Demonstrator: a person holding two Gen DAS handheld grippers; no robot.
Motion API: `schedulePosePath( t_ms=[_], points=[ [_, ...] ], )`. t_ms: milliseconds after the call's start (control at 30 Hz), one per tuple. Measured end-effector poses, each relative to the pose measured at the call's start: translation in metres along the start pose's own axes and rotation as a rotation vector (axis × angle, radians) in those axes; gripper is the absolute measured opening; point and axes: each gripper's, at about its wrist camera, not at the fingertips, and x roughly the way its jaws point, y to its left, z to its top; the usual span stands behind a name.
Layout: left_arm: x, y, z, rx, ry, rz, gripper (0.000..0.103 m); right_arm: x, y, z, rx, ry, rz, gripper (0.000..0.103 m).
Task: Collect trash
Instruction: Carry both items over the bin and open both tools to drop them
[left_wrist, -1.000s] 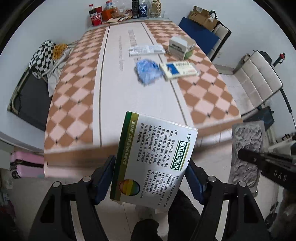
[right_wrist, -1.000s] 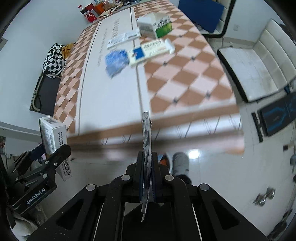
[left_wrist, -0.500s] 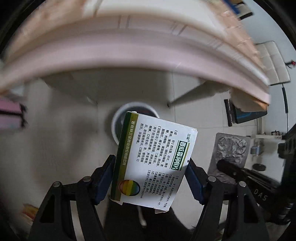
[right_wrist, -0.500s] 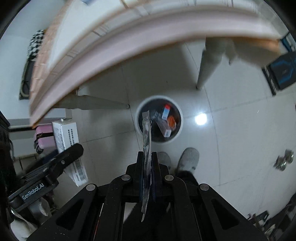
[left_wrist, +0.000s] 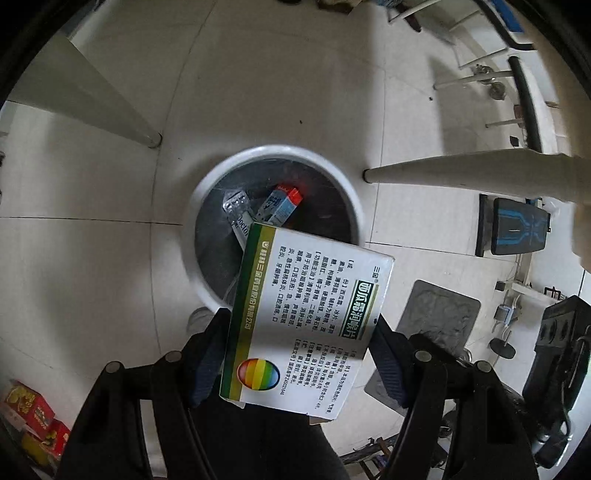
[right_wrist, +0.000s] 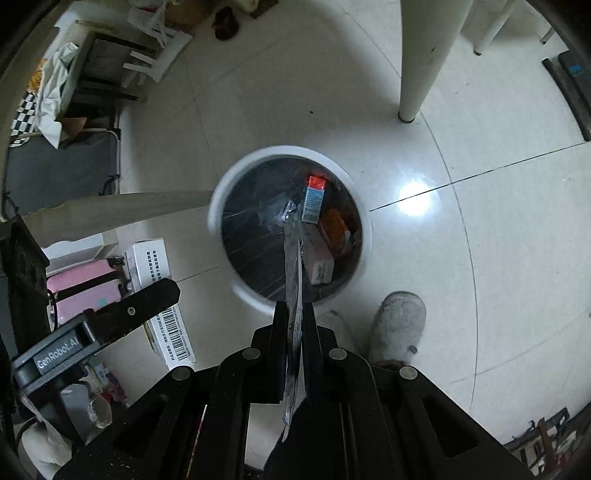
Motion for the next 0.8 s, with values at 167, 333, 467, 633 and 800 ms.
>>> schedulePosePath(
  t_ms=[167,333,467,633,800],
  points=[
    [0.03,0.015,0.013,-0.015,0.041,-0.015,0.07,0.045,-0.009,0.016,0.029,0.017,0.007,0.007],
    [0.028,0.032,0.007,-0.057,0.044,-0.013,0.075,0.062,-0.005,0.026,0.035,0.037,0.019,0.014],
    [0.009,0.039,0.003,-0.055,0.011,0.054,0.097,0.054,0.002,0.025,0.021,0.021,0.018,0.067],
    [-0.024,0.04,-0.011,-0.013,-0.056,0.155,0.097,0.028,0.016,0.014,-0.028,-0.01,-0.042,0.095],
    [-0.057,0.033,-0.028,0.044,-0.129,0.289,0.097,0.003,0.035,0.0,-0.086,-0.033,-0.135,0.098]
  ],
)
